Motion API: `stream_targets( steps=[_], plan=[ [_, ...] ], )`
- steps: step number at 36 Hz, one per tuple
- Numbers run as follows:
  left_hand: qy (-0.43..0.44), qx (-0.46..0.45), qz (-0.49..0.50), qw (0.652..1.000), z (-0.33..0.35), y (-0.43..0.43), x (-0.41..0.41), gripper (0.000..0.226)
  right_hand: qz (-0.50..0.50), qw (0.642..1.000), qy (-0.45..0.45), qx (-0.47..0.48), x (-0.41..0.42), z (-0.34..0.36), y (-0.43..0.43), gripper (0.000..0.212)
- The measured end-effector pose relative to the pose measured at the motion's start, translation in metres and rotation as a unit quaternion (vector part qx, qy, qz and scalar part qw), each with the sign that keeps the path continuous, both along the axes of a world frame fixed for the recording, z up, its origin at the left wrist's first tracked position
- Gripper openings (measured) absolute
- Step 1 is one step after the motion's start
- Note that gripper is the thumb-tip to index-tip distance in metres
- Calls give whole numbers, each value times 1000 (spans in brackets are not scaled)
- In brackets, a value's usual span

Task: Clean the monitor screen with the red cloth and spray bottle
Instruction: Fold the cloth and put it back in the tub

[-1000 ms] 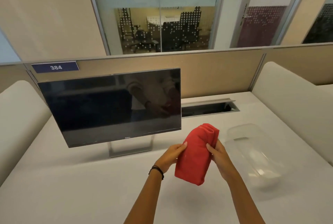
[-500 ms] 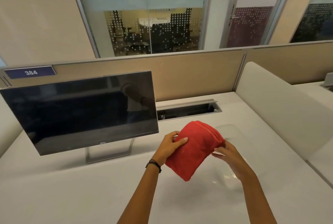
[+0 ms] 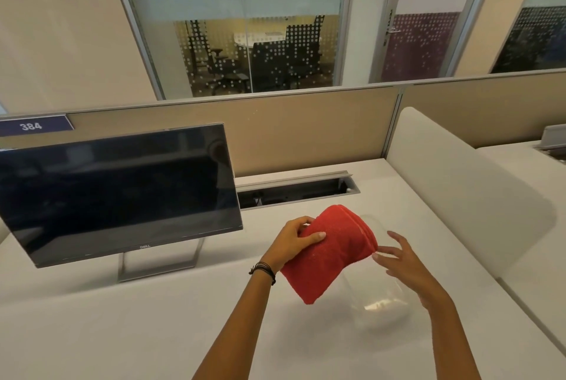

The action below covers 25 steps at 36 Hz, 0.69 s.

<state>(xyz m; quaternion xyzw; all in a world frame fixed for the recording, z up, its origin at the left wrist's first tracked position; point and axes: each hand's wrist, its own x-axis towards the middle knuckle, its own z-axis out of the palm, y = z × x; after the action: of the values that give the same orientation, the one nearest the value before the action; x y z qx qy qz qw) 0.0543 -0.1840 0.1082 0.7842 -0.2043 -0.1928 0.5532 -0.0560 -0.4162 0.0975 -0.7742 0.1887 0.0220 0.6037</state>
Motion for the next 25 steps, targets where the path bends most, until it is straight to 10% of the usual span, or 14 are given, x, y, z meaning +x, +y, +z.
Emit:
stream_targets(
  steps=[25],
  plan=[
    [52,184,-170,967,-8,-84,40,58,-236,964,-113,-51,54,-33,-38,33]
  ],
)
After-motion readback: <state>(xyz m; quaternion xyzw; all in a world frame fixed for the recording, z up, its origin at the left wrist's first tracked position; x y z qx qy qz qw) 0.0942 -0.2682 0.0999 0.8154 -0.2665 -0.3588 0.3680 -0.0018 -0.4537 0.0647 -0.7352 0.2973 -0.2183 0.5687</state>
